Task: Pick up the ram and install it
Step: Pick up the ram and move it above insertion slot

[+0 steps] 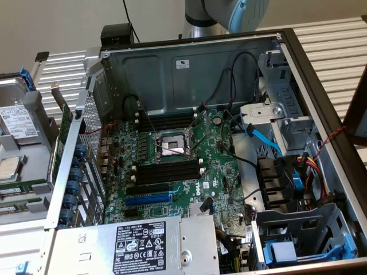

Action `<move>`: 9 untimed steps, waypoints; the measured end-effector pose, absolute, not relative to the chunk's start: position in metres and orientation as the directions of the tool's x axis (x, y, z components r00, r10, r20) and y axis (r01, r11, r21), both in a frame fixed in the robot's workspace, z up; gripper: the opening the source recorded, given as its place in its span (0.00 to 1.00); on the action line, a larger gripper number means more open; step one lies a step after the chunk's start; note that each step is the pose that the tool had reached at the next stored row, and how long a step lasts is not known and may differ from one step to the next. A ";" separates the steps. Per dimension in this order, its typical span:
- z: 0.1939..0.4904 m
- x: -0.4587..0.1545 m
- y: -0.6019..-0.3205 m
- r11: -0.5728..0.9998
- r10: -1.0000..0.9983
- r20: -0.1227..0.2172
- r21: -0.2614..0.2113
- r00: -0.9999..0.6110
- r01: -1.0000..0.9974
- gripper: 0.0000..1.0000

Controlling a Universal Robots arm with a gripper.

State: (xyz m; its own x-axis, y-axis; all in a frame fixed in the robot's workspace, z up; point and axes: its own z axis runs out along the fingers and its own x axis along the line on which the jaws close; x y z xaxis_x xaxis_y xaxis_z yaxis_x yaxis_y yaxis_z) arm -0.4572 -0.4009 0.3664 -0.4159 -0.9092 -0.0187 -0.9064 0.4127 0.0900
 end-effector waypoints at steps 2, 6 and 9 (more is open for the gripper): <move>0.366 -0.457 -0.401 0.379 -0.924 -0.018 0.090 -0.382 -0.921 0.11; 0.365 -0.457 -0.401 0.312 -0.949 -0.018 0.090 -0.314 -0.946 0.11; 0.365 -0.457 -0.401 0.259 -0.965 -0.018 0.090 -0.262 -0.962 0.11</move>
State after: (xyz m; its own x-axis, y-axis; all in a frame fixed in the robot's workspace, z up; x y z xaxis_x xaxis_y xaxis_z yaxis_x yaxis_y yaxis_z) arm -0.4572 -0.4009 0.3653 -0.2618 -0.9649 -0.0180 -0.9616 0.2593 0.0896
